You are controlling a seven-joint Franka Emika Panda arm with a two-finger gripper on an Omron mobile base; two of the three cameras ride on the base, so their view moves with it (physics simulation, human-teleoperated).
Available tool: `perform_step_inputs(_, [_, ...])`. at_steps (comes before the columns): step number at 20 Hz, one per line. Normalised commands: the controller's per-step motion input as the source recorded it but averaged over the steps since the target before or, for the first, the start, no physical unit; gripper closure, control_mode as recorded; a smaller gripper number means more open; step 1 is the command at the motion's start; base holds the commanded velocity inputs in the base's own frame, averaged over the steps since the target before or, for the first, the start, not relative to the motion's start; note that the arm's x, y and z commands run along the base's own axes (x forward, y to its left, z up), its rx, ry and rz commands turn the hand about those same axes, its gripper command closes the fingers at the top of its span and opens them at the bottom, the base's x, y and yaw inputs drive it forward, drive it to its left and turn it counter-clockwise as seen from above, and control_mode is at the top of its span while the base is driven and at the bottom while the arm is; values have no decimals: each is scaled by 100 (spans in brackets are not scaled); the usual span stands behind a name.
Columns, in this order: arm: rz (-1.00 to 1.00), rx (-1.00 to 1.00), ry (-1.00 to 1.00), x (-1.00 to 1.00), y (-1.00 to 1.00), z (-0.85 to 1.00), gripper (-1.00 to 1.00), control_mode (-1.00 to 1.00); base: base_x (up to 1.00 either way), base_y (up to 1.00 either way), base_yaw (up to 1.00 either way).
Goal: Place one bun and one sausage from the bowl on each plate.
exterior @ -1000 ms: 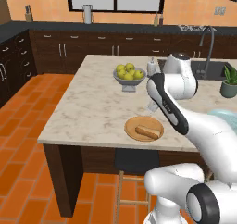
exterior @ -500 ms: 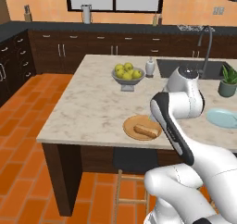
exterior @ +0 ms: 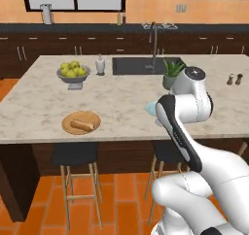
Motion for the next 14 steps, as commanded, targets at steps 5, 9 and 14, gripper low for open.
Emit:
perform_step_inputs(5, [0, 0, 0, 0, 0, 0, -100, 100, 12, -100, -14])
perform_step_inputs(9, [0, 0, 0, 0, 0, 0, -100, 100, 17, -100, -12])
perform_step_inputs(14, [0, 0, 0, 0, 0, 0, -100, 100, 35, -100, -11])
